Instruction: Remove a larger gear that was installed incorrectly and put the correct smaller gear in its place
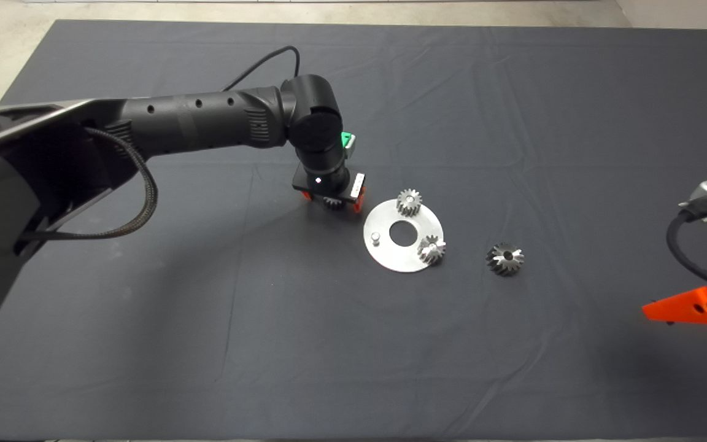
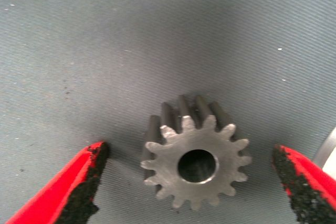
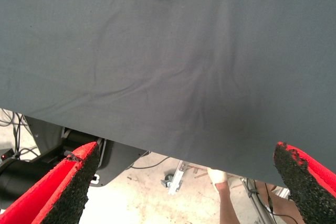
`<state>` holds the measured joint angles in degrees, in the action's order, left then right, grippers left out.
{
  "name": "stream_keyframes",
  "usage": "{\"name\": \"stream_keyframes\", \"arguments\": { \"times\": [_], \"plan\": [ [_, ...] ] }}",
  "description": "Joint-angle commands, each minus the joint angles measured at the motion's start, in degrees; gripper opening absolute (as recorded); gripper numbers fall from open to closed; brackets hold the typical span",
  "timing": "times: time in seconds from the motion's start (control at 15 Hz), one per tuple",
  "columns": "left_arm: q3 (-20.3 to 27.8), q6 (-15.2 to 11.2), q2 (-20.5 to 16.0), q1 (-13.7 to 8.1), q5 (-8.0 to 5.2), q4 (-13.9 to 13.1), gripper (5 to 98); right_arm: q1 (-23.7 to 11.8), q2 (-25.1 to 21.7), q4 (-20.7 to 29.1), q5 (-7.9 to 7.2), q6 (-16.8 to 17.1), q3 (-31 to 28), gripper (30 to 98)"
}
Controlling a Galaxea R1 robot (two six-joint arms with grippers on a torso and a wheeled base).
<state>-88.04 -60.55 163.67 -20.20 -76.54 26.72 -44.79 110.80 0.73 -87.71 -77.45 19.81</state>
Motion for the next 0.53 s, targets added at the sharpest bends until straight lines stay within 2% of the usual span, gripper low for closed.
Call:
{"name": "stream_keyframes", "arguments": {
  "times": [0.0, 0.13, 0.27, 0.4, 0.47],
  "plan": [
    [-0.54, 0.74, 0.25, -0.77, 1.66, 2.46, 78.5, -1.01, 0.08, 1.91, -1.28, -0.42, -0.23, 87.7],
    [-0.45, 0.77, 0.65, -1.51, 1.57, 2.46, 77.5, -1.01, 0.08, 1.91, -1.31, -0.42, -0.23, 87.7],
    [-0.45, 0.79, 0.74, -1.60, 1.66, 2.46, 70.9, -1.01, 0.08, 1.91, -1.23, -0.42, -0.23, 87.7],
    [-0.20, 0.79, 0.74, -1.69, 1.66, 2.46, 70.2, -1.01, 0.17, 1.91, -1.23, -0.42, -0.23, 87.8],
    [-0.19, 0.79, 0.74, -1.78, 1.57, 2.50, 66.8, -1.01, 0.17, 1.91, -1.24, -0.42, -0.23, 87.7]
  ]
}}
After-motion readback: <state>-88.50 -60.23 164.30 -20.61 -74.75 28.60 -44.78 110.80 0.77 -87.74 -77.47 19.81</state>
